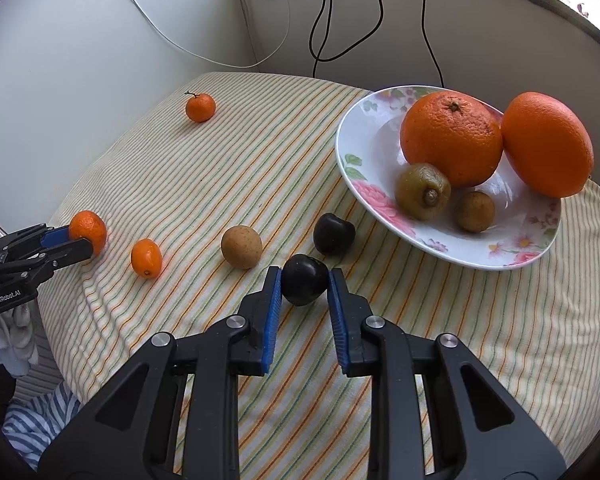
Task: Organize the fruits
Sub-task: 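Close the right tool on the dark plum while the left tool grasps the tangerine, then carry the plum with the right tool while the left tool carries the tangerine to the plate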
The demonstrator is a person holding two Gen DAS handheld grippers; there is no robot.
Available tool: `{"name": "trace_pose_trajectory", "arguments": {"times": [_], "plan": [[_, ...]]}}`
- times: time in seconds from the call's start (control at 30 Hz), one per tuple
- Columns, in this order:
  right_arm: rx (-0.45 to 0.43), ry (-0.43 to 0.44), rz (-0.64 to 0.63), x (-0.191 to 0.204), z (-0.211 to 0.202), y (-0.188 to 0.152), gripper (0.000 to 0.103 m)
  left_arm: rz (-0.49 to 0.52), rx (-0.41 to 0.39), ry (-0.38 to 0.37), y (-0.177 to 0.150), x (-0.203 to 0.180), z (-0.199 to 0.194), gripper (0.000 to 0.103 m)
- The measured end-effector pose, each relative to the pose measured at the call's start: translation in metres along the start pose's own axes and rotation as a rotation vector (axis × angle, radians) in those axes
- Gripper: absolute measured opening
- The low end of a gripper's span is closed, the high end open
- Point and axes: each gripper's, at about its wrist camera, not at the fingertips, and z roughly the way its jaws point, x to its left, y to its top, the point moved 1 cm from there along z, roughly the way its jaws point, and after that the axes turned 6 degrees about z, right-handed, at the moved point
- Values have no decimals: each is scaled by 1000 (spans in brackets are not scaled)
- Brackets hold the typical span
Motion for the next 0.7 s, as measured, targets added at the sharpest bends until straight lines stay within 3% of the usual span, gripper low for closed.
{"name": "trace_pose_trajectory", "arguments": {"times": [0.37, 0.7], "plan": [[-84, -10, 50, -22, -37, 3, 24, 88, -49, -79, 50, -41, 17, 35], [-128, -56, 102, -54, -51, 12, 24, 124, -39, -184, 97, -82, 58, 35]]}}
